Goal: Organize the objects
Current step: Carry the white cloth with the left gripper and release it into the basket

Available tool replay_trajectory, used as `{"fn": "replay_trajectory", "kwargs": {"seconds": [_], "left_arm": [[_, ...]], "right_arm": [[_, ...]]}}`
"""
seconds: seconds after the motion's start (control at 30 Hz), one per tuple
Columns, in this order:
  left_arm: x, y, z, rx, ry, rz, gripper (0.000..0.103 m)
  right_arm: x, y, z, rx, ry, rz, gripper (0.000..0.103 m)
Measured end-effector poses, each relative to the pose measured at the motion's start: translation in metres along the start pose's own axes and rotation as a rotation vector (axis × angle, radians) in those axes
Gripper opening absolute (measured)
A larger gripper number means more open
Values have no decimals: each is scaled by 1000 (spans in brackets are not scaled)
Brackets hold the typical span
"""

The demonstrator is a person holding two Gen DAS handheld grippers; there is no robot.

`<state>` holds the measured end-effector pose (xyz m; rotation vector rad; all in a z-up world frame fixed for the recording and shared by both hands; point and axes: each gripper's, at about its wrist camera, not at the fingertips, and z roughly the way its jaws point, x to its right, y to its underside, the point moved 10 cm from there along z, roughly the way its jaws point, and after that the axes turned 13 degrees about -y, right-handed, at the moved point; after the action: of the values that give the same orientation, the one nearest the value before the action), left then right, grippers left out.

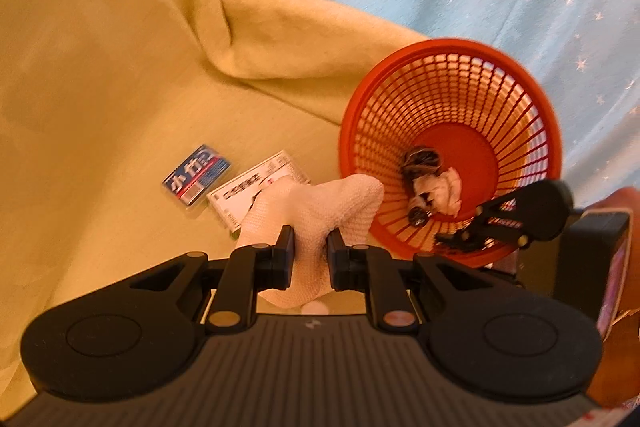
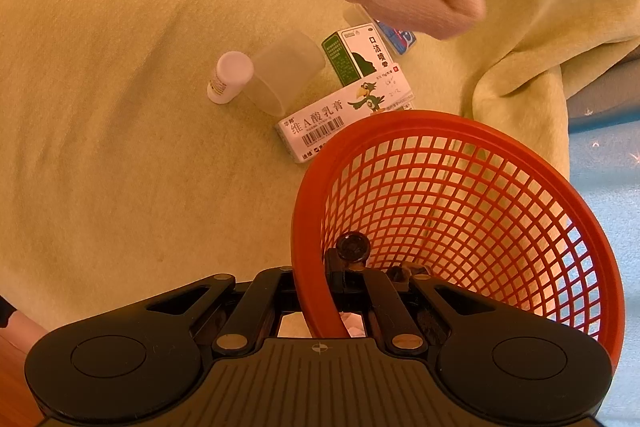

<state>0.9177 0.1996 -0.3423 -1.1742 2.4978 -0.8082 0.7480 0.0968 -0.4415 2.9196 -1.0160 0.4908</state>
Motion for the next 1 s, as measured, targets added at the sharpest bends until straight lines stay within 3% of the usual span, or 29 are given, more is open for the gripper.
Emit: {"fn": "replay_trajectory", "kwargs": {"seconds": [0.5,0.6,0.63,0.67,0.8,1.0], "left_arm": [[62,-57,-9,103,153,60,13],[75,-69,-10,146,187,62,19],[80,-72,-11,155,198,68,32],[82,-75,-11,162,191,73,43],[78,-77,-13,178,174,66,43],[43,-53,-5,122,100,25,43]], "right_arm": [[0,0,0,7,-3,12,0],[1,0,0,10,-2,14,0],[1,0,1,11,-3,14,0],[1,0,0,11,-2,13,0],[1,0,1,11,-4,7,0],[4,1,1,18,3,19,0]]}}
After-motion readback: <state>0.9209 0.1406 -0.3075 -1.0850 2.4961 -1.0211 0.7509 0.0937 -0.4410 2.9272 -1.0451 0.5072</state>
